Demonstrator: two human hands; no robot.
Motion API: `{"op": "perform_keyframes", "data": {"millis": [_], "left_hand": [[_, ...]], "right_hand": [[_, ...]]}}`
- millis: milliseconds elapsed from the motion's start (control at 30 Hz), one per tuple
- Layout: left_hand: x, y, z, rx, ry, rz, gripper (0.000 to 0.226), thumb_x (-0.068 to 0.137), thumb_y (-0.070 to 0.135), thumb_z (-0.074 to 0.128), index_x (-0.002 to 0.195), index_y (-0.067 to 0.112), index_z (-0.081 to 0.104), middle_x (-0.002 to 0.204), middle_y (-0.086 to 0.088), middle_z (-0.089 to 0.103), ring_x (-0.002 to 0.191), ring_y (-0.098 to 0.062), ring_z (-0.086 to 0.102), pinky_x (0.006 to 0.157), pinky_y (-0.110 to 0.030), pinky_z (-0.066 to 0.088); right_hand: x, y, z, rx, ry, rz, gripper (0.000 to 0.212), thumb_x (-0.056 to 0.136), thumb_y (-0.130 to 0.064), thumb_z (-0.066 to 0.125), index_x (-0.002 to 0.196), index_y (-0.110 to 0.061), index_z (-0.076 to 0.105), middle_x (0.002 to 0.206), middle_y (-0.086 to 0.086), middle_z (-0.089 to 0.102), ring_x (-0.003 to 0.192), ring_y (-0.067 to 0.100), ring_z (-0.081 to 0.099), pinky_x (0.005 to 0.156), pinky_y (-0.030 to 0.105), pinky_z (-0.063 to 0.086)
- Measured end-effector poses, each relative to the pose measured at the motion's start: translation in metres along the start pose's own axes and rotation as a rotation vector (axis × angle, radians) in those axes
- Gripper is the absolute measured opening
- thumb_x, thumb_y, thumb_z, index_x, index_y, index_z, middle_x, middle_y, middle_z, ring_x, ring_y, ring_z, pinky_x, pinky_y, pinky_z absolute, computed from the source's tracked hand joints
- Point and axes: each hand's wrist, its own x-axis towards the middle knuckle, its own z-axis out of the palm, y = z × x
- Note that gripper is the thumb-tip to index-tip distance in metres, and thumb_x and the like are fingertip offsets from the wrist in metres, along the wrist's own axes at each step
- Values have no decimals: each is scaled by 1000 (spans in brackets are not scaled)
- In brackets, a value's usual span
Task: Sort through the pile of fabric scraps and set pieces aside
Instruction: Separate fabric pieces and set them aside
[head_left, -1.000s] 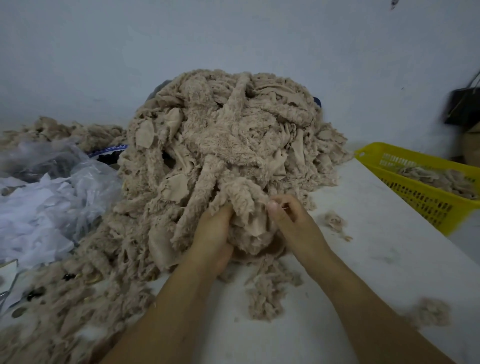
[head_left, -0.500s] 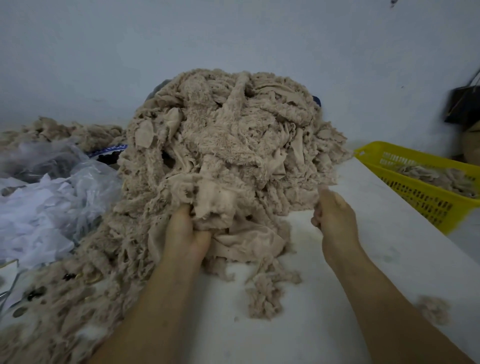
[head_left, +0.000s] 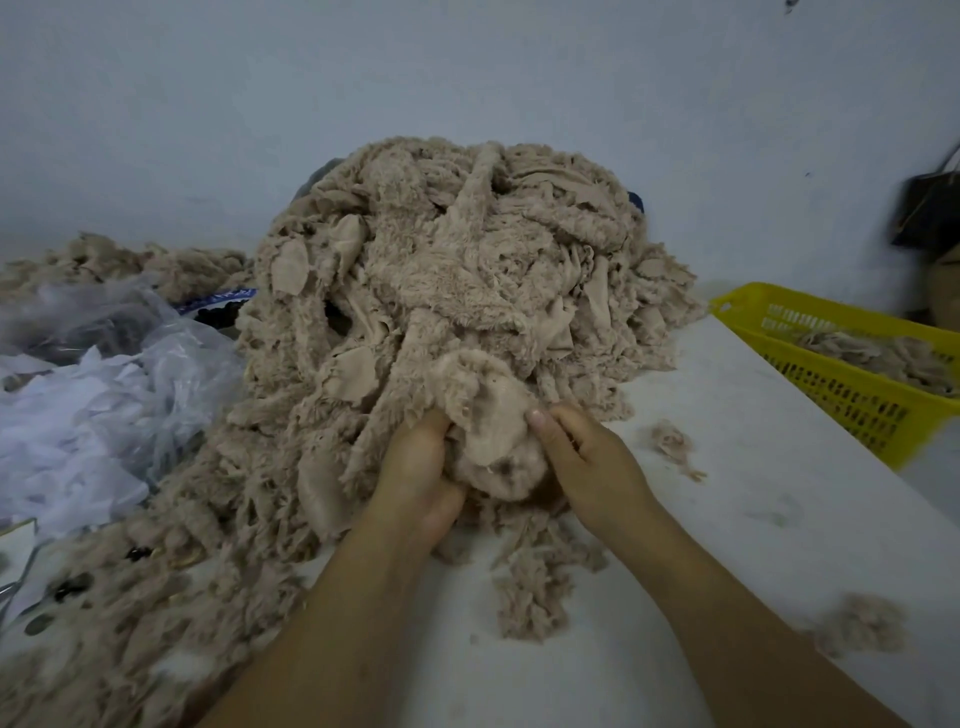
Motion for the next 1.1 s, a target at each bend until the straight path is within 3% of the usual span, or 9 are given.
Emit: {"op": "perform_keyframes", "data": {"millis": [167, 267, 367, 467, 600, 700, 833, 967, 1100], "left_hand": [[3, 6, -1, -131, -35, -3, 23, 76, 26, 63, 70, 15, 82, 91, -10, 78, 81, -22, 76, 71, -45, 62], [4, 8, -1, -189, -16, -26, 28, 83, 27, 61, 71, 13, 82, 92, -10, 78, 79, -22, 76, 61, -40, 62], [12, 21, -12, -355, 50, 3, 37, 103, 24, 46, 92, 8, 77, 106, -12, 74, 87, -21, 74, 67, -37, 60], [13, 29, -18, -385, 48, 15, 32, 105, 23, 40, 118, 7, 64, 126, -11, 66, 113, -24, 64, 81, -38, 55], [6, 15, -6, -331, -15, -72, 32, 106, 17, 39, 115, 2, 66, 113, -18, 72, 93, -26, 74, 68, -40, 62], [0, 9, 0, -270, -50, -74, 30, 103, 16, 43, 112, 0, 66, 111, -18, 74, 92, -25, 74, 82, -41, 60], [-6, 2, 2, -1, -88, 23, 24, 97, 12, 52, 101, 2, 73, 100, -16, 76, 88, -23, 75, 66, -31, 60], [-16, -13, 7, 520, -155, 103, 23, 91, 17, 61, 86, 30, 80, 98, -7, 78, 92, -21, 75, 80, -37, 60], [-24, -12, 11, 513, -341, 109, 21, 87, 30, 65, 98, 44, 76, 105, 9, 76, 99, -10, 72, 76, -20, 56]], "right_hand": [[2, -1, -6, 127, 98, 183, 47, 82, -68, 35, 65, -25, 40, 52, -10, 42, 47, 2, 40, 48, 9, 33], [1, 1, -5, 228, 92, 211, 49, 85, -70, 38, 52, -35, 41, 49, -11, 37, 44, 2, 36, 48, 9, 34], [6, 4, -15, 474, 205, 271, 41, 98, -56, 43, 61, -42, 55, 49, -12, 26, 44, 4, 27, 54, 21, 33], [11, 9, -31, 601, 313, 306, 32, 100, -42, 51, 74, -24, 52, 53, -12, 23, 49, 9, 23, 58, 31, 30], [5, 10, -23, 401, 134, 263, 43, 84, -58, 63, 59, -23, 60, 55, -7, 47, 59, 11, 49, 76, 25, 40], [1, 3, -9, 208, -4, 147, 44, 82, -71, 50, 71, -29, 59, 85, -7, 58, 75, -6, 55, 71, 8, 40], [-3, -4, 0, 210, -129, 136, 52, 75, -85, 47, 85, -36, 58, 81, -23, 61, 73, -7, 58, 66, 5, 41], [-4, -4, 6, 337, -138, 234, 29, 93, -51, 57, 79, -31, 74, 76, -6, 75, 70, 7, 70, 59, 14, 50], [-2, 3, -7, 572, -133, 418, 27, 102, -28, 52, 101, -15, 75, 97, 11, 76, 90, 26, 74, 75, 34, 61]]}}
